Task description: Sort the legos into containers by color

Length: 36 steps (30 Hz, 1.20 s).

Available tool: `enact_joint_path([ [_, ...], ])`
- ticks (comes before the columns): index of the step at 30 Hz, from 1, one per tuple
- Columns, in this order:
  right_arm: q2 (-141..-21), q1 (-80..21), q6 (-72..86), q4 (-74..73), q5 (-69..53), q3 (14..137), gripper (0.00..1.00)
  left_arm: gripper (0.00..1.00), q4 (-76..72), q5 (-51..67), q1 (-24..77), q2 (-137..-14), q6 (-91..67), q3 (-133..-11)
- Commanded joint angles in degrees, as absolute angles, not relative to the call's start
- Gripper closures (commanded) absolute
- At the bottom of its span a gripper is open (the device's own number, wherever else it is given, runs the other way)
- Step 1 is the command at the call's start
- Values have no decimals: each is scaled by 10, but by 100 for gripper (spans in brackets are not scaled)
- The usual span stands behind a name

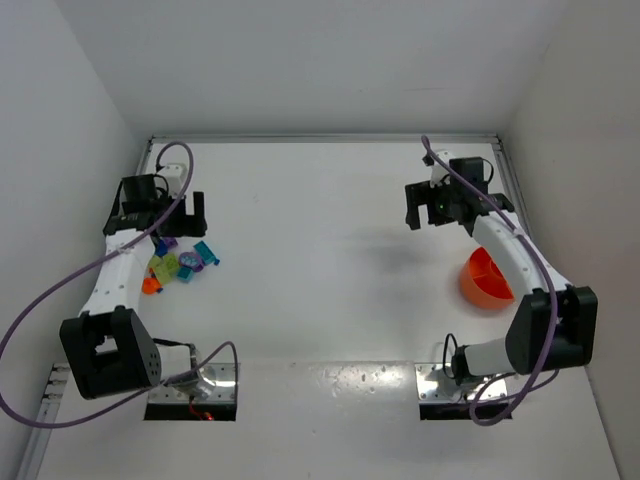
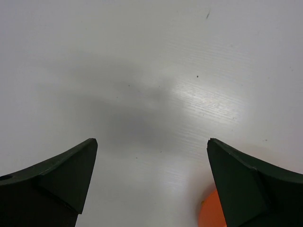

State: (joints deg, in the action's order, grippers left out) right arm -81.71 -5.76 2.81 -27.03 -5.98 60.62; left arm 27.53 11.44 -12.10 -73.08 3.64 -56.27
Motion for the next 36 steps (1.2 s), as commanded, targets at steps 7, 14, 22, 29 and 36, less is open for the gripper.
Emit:
enact_joint_path([
  [7, -809, -67, -10, -271, -188, 603, 4, 6, 352, 205, -148, -695, 242, -541],
  [14, -835, -78, -22, -271, -200, 597, 4, 6, 423, 206, -162, -772, 435, -558],
  [22, -858, -90, -22, -276, -206, 614, 4, 12, 436, 206, -162, -830, 582, -571],
  [29, -863, -95, -22, -281, -206, 614, 4, 17, 436, 217, -162, -892, 603, -613],
  [36, -874, -95, -22, -287, -200, 626, 4, 19, 436, 258, -145, -933, 578, -656],
])
